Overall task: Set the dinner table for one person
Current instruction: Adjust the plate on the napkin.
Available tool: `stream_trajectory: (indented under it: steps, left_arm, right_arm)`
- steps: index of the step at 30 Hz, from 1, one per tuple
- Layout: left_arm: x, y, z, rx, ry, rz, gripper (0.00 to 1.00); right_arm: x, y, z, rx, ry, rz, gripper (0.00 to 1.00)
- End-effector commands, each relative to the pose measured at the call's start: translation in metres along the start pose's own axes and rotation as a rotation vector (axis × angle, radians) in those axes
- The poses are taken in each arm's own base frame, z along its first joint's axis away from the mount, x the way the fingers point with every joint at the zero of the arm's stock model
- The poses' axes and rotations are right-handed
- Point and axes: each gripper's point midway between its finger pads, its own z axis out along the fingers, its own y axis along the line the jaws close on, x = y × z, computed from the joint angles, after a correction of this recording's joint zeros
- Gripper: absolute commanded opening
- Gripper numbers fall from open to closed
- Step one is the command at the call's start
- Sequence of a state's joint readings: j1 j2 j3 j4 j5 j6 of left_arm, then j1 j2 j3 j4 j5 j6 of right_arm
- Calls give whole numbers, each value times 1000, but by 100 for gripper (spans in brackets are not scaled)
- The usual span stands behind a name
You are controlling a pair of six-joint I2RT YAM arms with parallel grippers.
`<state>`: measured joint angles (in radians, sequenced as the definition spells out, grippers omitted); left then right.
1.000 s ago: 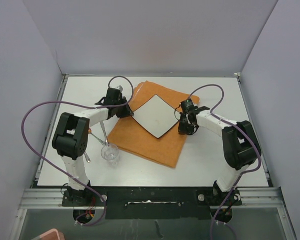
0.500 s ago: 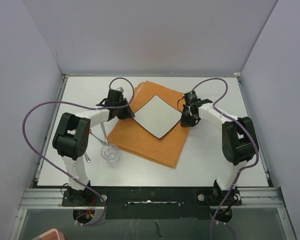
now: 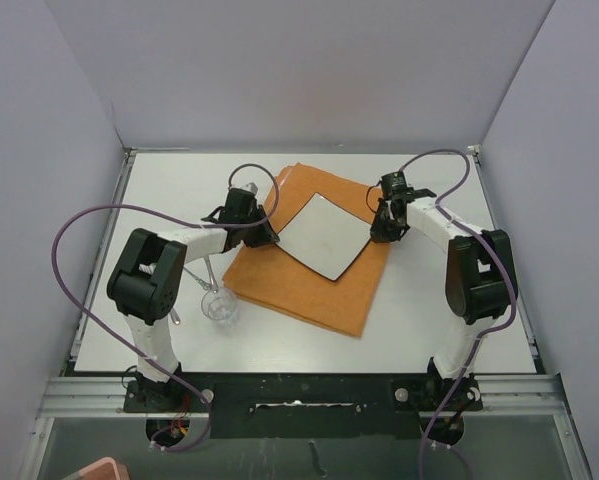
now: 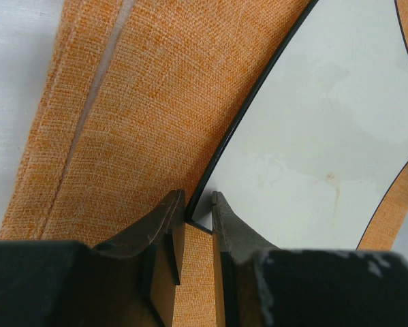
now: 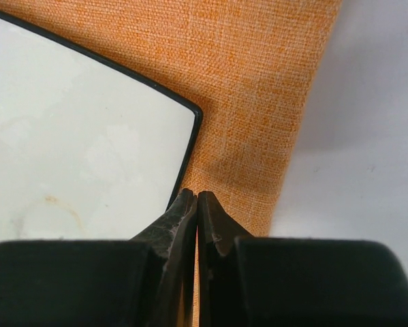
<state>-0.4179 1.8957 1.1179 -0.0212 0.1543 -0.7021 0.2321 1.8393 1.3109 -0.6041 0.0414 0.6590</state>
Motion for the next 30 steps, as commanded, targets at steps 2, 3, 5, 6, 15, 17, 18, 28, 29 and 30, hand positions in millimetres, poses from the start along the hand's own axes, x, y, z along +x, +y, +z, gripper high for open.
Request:
stream_trajectory:
  steps: [2,3,5,6,15,17,18,28,29,30]
  left_arm:
    - [-7,-19,-19,45,-33,42,0]
    - [-7,-19,-20,45,-35,44,0]
    - [-8,-20,-21,46,-39,46,0]
    - [-9,-20,-21,48,-41,46,0]
    - [-36,-33,-33,50,-101,87,0]
    - [-39,-34,-36,45,-109,94,0]
    - [-39,-33,-37,43,-113,96,0]
    - [-35,-27,-42,29,-111,90,0]
    - [-36,-28,-42,29,-113,90,0]
    - [-35,-27,-41,27,-111,88,0]
  right_arm:
    - [-9,-12,-9,45,-45,-10,0]
    - [-9,-14,-10,52,-46,-12,0]
    - [-5,-17,-11,65,-36,-8,0]
    - [1,-17,-11,63,-23,0,0]
    - [81,-18,1,100,104,-94,0]
    - [89,-19,3,104,118,-108,0]
    - [92,-18,3,103,119,-113,0]
    - [92,-16,8,109,125,-141,0]
    - [91,-16,9,110,125,-141,0]
    - [90,-15,9,109,124,-142,0]
